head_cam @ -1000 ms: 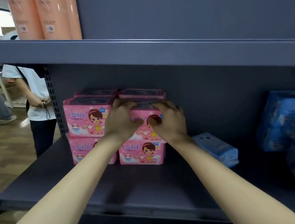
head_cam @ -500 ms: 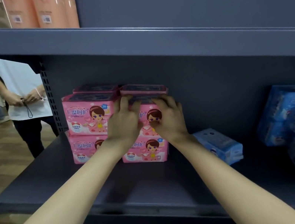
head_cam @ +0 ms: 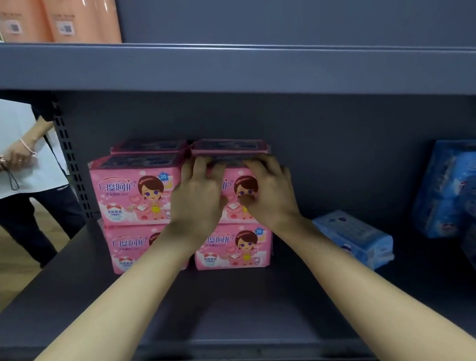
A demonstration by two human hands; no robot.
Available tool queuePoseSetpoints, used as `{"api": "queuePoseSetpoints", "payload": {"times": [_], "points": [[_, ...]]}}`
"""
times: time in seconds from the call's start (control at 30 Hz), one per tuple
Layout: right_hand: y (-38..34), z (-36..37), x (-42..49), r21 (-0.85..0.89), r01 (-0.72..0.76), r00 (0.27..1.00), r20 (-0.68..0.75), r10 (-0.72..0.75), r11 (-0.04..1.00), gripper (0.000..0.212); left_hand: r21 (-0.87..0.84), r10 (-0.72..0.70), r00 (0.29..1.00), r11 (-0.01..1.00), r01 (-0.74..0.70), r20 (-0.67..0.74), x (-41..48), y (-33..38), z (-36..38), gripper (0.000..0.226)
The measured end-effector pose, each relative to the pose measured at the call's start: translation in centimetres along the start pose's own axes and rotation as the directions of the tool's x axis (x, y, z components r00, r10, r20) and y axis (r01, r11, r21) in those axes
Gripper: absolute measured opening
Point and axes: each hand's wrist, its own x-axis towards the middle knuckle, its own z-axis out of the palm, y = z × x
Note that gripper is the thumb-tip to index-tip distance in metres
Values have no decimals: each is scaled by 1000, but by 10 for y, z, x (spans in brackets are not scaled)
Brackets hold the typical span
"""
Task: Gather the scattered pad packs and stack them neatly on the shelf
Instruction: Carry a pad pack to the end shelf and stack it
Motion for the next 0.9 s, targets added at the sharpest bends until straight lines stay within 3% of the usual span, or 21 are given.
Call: {"api": "queuePoseSetpoints", "payload": {"times": [0.6, 0.77, 0.9], "points": [[4, 4, 3, -8, 9, 1000, 5, -9, 1000, 62, 77, 39, 998, 996, -36, -40, 2, -2, 3, 65], [2, 1, 0, 11, 6, 1000, -9, -6, 1000, 60, 115, 157, 954, 985, -132, -255, -2, -4, 11, 64], [5, -7, -9, 103, -48, 999, -18, 50, 994, 74, 23, 295, 880, 951, -309, -371, -5, 9, 13, 37]]}}
